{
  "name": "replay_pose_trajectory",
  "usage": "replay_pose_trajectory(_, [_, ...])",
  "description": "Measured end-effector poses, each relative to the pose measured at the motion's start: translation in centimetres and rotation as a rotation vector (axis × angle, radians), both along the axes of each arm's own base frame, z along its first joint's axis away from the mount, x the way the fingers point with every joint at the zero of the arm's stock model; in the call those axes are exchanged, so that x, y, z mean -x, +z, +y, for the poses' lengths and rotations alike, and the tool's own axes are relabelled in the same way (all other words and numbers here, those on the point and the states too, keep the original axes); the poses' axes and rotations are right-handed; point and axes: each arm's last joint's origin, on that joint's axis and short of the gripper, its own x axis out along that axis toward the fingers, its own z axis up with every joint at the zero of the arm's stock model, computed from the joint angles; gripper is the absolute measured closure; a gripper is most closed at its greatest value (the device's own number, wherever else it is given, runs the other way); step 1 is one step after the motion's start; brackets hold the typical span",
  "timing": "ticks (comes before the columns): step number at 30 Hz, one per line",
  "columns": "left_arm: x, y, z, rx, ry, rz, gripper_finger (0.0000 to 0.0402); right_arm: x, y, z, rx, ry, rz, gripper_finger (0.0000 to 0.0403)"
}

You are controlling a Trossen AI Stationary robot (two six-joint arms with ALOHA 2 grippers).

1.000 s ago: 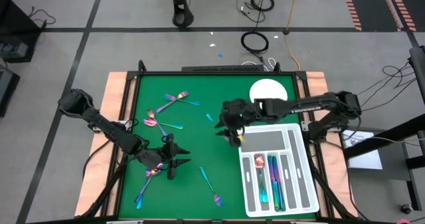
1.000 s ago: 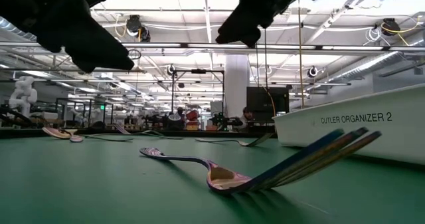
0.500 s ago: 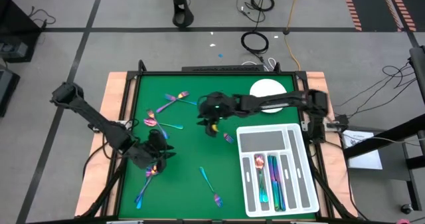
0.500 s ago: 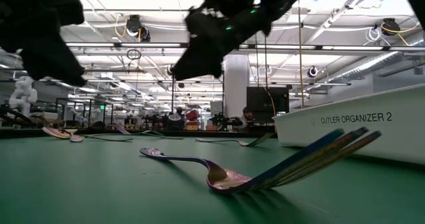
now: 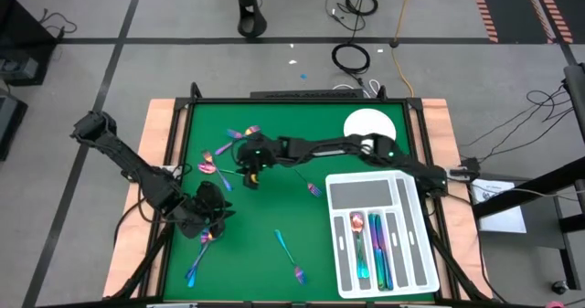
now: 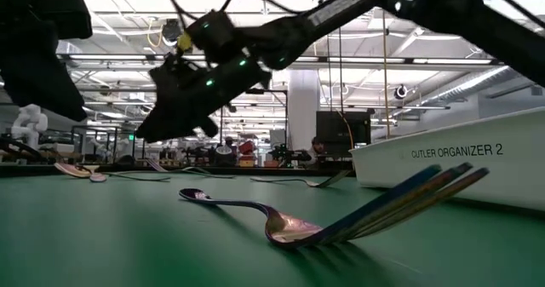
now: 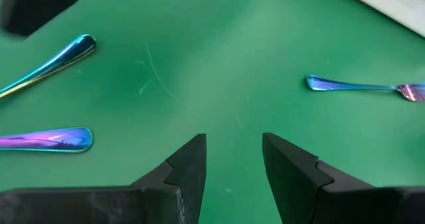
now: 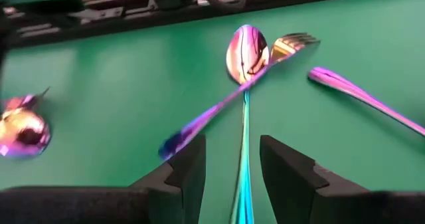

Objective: Sort silverware
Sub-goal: Put the top spoon into the utensil organizer

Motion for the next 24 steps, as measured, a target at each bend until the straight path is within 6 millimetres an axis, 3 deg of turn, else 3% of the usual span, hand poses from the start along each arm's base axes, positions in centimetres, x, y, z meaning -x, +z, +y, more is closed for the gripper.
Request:
replay_pose_trajectory(7, [0.0, 0.0, 0.0, -0.005, 0.002, -0.007, 0.0253, -2.7, -2.5, -0.4, 0.002, -0.041, -0.018, 0.0273])
replay_pose_trajectory(14, [0.0, 0.1, 0.0, -0.014, 0.009, -0.015, 0.0253, -3.3, -5.3, -0.5, 0.046, -0.063, 0.025, 0.0273])
replay_pose_trajectory(24, [0.0, 0.1, 0.0, -0.02, 0.004, -0.014, 0.0253, -3.2, -5.5, -0.5, 0.071, -0.045, 0.042, 0.0273])
